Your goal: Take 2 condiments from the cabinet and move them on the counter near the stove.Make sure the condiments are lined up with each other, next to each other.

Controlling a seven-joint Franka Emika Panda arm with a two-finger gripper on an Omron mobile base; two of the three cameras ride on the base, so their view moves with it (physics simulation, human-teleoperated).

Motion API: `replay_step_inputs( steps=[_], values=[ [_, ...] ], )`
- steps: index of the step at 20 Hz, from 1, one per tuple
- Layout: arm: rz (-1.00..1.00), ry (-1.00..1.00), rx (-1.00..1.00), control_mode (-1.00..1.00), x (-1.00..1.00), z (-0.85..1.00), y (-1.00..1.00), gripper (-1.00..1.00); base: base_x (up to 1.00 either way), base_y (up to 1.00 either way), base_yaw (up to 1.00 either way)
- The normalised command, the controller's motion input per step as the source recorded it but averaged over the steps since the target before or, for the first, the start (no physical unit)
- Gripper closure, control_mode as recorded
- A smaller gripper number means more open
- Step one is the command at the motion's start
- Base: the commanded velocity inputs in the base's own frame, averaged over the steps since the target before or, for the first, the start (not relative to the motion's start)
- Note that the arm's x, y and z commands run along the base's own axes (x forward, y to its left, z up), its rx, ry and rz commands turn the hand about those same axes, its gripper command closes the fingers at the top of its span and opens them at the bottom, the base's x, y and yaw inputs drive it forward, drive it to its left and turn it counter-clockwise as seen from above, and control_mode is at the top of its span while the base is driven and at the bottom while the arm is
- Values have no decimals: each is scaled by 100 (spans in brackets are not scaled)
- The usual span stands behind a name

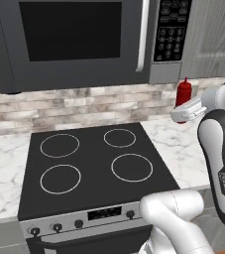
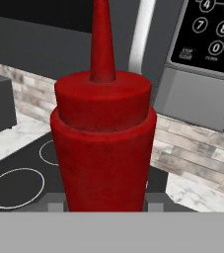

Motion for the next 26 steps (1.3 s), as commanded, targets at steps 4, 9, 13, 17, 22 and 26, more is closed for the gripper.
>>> replay_step_inputs(
  steps=[4,9,13,17,22,26],
  values=[
    [0,0,0,100,0,0,0,100,0,0,0],
    [0,0,0,100,0,0,0,100,0,0,0],
    [0,0,0,-100,2,-5,-4,100,1,-2,0],
    [4,0,0,-100,4,-59,-28,100,0,0,0],
    [15,0,2,-100,18,-86,-45,100,0,0,0],
    [20,0,5,-100,31,-79,-54,100,0,0,0]
  ],
)
